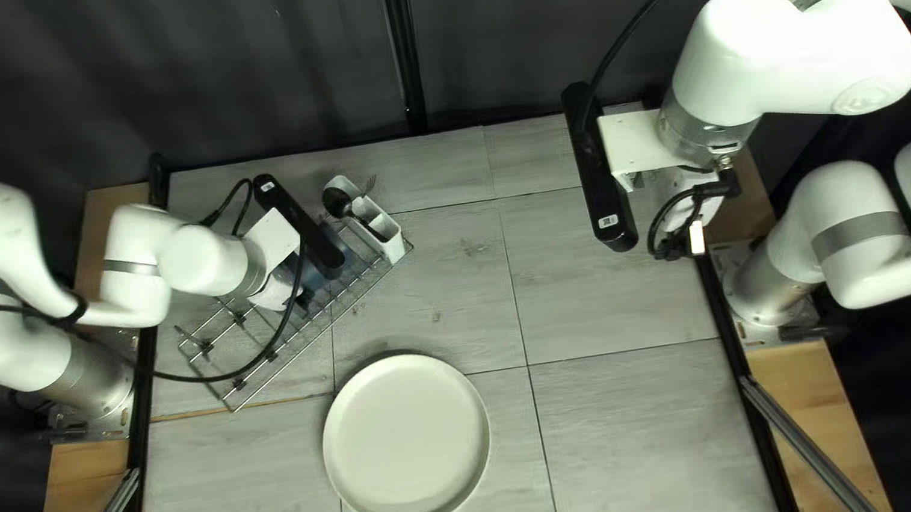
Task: Pick up and place plate onto table. Place down one fork to the left of the plate. Place spoon and knife to the right of the plate. Place cup above the knife and spoon
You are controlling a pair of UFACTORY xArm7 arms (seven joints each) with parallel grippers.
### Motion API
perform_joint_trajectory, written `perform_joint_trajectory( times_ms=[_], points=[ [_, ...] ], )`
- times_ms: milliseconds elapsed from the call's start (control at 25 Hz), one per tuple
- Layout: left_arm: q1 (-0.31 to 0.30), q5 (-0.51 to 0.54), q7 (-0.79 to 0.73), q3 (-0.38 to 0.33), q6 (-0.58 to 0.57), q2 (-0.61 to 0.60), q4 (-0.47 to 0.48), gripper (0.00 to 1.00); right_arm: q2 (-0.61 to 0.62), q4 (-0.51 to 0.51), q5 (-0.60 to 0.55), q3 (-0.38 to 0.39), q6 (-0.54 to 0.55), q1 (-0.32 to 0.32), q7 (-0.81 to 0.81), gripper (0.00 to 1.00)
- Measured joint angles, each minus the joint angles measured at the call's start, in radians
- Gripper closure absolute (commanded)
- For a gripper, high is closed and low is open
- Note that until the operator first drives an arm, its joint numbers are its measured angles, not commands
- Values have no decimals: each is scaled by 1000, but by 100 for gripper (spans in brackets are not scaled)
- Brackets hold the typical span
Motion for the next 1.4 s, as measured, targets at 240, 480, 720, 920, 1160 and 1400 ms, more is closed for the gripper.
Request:
perform_joint_trajectory(
  times_ms=[240, 480, 720, 920, 1160, 1400],
  points=[
    [-87, -50, -50, -139, 264, -68, 146, 100, 0, 0, 0, 0, 0, 0, 0, 0],
    [-156, -39, -133, -309, 436, -18, 315, 100, 0, 0, 0, 0, 0, 0, 0, 0],
    [-199, 20, -163, -424, 504, 19, 420, 100, 0, 0, 0, 0, 0, 0, 0, 0],
    [-227, 66, -126, -474, 524, 35, 499, 100, 0, 0, 0, 0, 0, 0, 0, 0],
    [-231, 72, -118, -478, 521, 31, 503, 100, 0, 0, 0, 0, 0, 0, 0, 0],
    [-232, 68, -119, -476, 520, 27, 500, 100, 0, 0, 0, 0, 0, 0, 0, 0]
  ],
)
